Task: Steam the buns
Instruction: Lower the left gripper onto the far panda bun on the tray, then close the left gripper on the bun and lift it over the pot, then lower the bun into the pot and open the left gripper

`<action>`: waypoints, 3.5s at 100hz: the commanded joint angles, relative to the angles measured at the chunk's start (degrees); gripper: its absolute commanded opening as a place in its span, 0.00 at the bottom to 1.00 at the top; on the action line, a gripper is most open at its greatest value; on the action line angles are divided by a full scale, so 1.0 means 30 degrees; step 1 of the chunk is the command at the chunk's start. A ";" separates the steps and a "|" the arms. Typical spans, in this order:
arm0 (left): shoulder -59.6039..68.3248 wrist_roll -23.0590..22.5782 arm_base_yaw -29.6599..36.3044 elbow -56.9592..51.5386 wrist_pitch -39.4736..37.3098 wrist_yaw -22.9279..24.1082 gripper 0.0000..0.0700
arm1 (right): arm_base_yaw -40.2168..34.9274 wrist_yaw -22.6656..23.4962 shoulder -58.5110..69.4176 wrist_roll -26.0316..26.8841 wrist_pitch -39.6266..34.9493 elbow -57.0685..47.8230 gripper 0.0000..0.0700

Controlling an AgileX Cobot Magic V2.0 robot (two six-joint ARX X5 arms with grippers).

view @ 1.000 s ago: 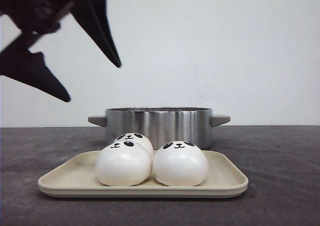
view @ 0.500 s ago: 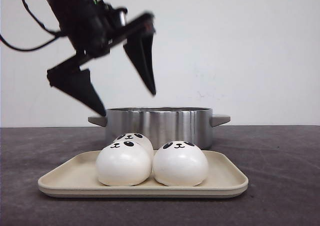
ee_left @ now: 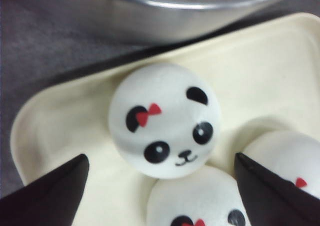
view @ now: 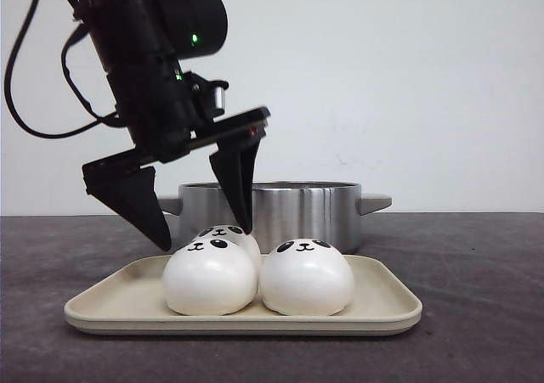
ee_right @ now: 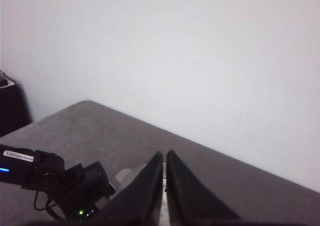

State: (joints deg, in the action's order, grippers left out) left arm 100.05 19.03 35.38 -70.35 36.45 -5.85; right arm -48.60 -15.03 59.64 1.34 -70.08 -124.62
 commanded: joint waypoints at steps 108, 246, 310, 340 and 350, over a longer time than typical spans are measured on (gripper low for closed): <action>0.2310 -0.0066 0.0248 -0.0408 -0.0634 0.0670 0.35 | -0.0189 0.0000 0.0153 0.1319 -0.0284 -0.0430 0.00; 0.1632 -0.3825 0.0182 -1.0142 0.0233 0.1858 0.00 | -0.0189 -0.0007 0.0153 0.1275 0.0036 -0.0430 0.00; 0.4991 -0.2987 -0.2790 -1.0142 -0.2798 0.2863 0.00 | -0.0189 -0.0007 0.0175 0.0845 0.0058 -0.0423 0.00; 0.7016 -0.2586 -0.2783 -1.0142 -0.3570 0.2433 0.00 | -0.0189 -0.0007 0.0189 0.1056 0.0044 -0.0430 0.00; 0.7278 -0.1945 -0.2790 -1.0142 -0.4291 0.2426 0.11 | -0.0189 -0.0007 0.0189 0.1151 0.0036 -0.0430 0.00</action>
State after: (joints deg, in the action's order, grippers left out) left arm 120.70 11.18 26.70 -99.37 25.74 1.54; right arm -48.60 -15.03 59.64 4.36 -70.52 -124.62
